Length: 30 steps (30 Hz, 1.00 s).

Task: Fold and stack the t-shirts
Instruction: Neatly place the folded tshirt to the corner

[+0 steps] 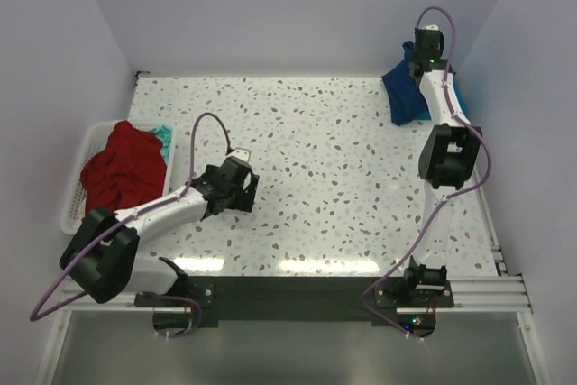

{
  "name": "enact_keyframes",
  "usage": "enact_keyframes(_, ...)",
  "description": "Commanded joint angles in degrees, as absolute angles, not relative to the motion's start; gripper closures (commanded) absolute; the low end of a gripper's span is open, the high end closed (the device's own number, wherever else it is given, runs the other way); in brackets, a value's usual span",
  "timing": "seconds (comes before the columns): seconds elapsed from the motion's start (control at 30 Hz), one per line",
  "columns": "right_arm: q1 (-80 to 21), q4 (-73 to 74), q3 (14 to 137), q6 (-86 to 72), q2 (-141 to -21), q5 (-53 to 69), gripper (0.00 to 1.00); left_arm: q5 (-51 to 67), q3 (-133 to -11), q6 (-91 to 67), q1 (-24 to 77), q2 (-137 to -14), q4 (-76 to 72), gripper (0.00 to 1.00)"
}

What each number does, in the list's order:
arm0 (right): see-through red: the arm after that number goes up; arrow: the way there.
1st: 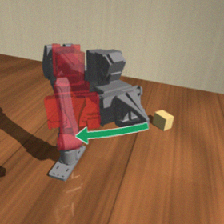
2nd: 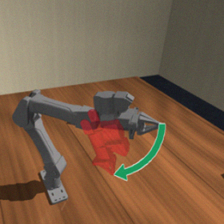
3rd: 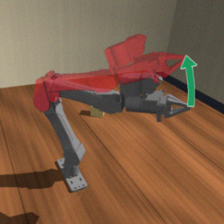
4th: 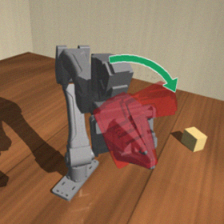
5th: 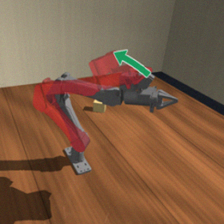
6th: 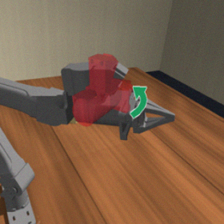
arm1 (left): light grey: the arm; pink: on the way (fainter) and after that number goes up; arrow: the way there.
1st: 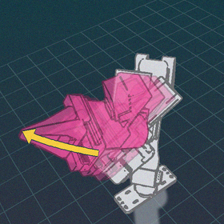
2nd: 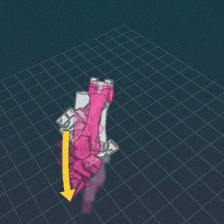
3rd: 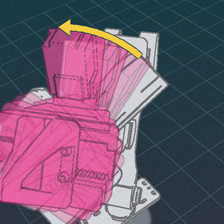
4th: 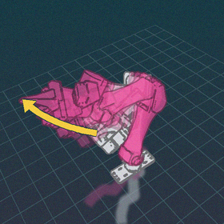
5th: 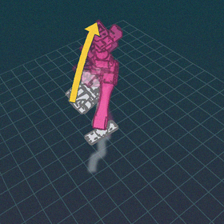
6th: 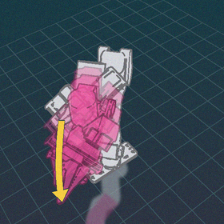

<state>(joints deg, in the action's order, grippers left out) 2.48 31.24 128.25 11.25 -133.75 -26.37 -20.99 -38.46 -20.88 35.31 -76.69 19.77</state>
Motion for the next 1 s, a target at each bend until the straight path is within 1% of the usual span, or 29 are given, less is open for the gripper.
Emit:
enact_keyframes(0.0,4.7,26.4,131.0,8.5,-130.9,-24.4,0.99,-20.8,-40.2,-20.5,35.0,-77.1,17.8,0.00)
enact_keyframes(0.13,7.4,24.1,129.3,5.3,-131.7,-22.3,0.98,-20.7,-40.1,-20.5,35.0,-77.7,17.9,0.00)
enact_keyframes(0.33,9.8,21.5,129.1,4.0,-135.2,-22.5,0.98,-20.2,-39.9,-20.5,35.0,-78.2,17.8,0.00)
enact_keyframes(0.47,10.8,20.4,130.1,3.6,-137.5,-22.6,0.97,-19.7,-39.9,-20.5,35.1,-78.7,17.6,0.00)
enact_keyframes(0.5,11.0,19.7,130.3,3.4,-138.4,-22.8,0.96,-19.5,-39.7,-20.5,35.0,-78.8,17.6,0.00)
enact_keyframes(0.6,11.9,17.9,130.3,2.7,-139.7,-23.8,0.85,-19.0,-39.6,-20.4,35.0,-78.7,17.4,0.00)
enact_keyframes(0.7,12.3,17.7,132.3,3.1,-141.5,-25.7,0.71,-18.6,-39.4,-20.4,35.0,-78.9,17.2,0.00)
enact_keyframes(0.73,12.5,17.6,132.8,3.2,-141.7,-26.5,0.57,-18.6,-39.3,-20.4,35.0,-78.8,17.1,0.00)
enact_keyframes(0.77,12.6,17.3,133.2,3.8,-141.8,-27.1,0.50,-18.5,-39.3,-20.4,35.0,-78.9,17.1,0.00)
enact_keyframes(0.87,12.7,16.2,133.6,4.4,-140.6,-30.1,0.34,-18.7,-39.4,-20.7,35.0,-79.2,17.4,0.00)
enact_keyframes(0.93,12.7,16.7,133.2,4.3,-138.2,-32.4,0.29,-18.8,-39.5,-20.7,35.0,-79.1,17.3,0.00)
enact_keyframes(0.97,12.7,16.6,131.2,3.8,-136.9,-32.7,0.24,-18.8,-39.5,-20.7,35.0,-78.9,17.4,0.00)
